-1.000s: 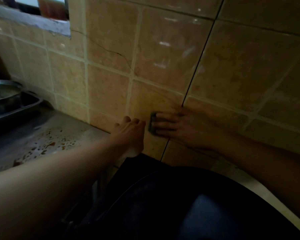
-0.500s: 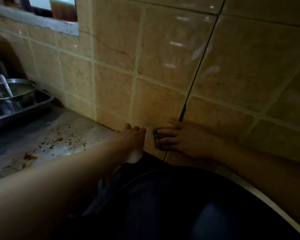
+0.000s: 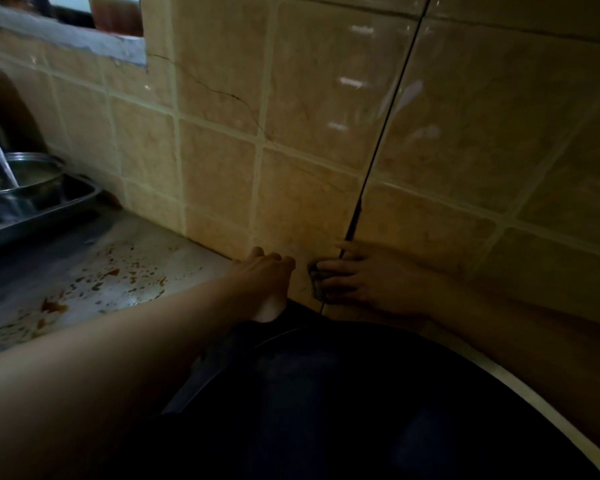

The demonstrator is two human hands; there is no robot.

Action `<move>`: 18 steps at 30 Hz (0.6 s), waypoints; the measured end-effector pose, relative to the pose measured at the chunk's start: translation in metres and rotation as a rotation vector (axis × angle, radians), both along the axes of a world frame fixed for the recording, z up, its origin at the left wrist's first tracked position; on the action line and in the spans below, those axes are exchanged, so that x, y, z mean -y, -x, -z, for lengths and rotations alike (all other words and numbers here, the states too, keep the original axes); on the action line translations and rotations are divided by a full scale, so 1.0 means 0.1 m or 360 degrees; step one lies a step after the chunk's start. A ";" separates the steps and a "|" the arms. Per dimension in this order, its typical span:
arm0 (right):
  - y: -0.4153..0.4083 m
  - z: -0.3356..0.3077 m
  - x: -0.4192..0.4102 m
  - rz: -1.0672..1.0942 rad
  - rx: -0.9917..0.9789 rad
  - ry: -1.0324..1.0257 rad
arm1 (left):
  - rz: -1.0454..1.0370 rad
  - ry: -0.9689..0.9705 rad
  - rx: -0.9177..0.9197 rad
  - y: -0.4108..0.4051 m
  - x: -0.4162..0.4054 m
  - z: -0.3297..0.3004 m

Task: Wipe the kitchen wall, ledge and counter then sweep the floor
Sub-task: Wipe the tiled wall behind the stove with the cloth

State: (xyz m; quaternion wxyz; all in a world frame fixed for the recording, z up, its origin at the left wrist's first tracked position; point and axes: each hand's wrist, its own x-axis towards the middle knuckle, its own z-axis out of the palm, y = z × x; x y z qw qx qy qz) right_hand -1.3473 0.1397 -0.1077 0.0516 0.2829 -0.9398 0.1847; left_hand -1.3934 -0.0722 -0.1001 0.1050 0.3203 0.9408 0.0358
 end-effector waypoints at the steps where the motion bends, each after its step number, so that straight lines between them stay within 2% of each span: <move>1: 0.01 0.05 0.02 -0.0042 -0.0168 -0.0189 | -0.0005 0.0009 -0.0004 0.00 0.00 0.00; 3: 0.07 0.05 -0.02 -0.0294 -0.1085 -0.1112 | -0.0018 0.0016 -0.0003 0.00 0.00 0.02; 4: 0.03 0.00 -0.05 -0.0306 -0.1115 -0.1356 | -0.0019 0.0014 0.0002 -0.01 -0.01 0.02; 5: -0.06 0.01 -0.12 -0.0229 -0.0670 -0.1371 | -0.0021 0.0006 0.0008 -0.01 -0.03 0.03; 7: -0.21 0.00 -0.29 -0.0264 -0.0471 -0.1412 | -0.0042 -0.0043 0.0016 -0.03 -0.08 0.03; 9: -0.36 -0.03 -0.46 -0.0347 -0.0626 -0.1397 | -0.0058 -0.0101 0.0028 -0.06 -0.13 0.02; 10: -0.42 -0.02 -0.54 -0.0405 -0.0835 -0.1422 | -0.0057 -0.0127 0.0033 -0.09 -0.16 0.01; 12: -0.39 -0.07 -0.53 -0.0283 -0.0823 -0.1599 | -0.0041 -0.0179 0.0018 -0.15 -0.23 -0.02; 15: -0.31 -0.03 -0.40 -0.0264 -0.1026 -0.1367 | -0.0039 -0.0240 -0.0030 -0.24 -0.32 -0.02; 16: -0.32 -0.03 -0.40 -0.0252 -0.1063 -0.1510 | -0.0039 -0.0237 -0.0033 -0.26 -0.35 -0.01; 18: -0.49 -0.06 -0.49 -0.0133 -0.0771 -0.1707 | -0.0029 -0.0232 -0.0031 -0.31 -0.43 -0.01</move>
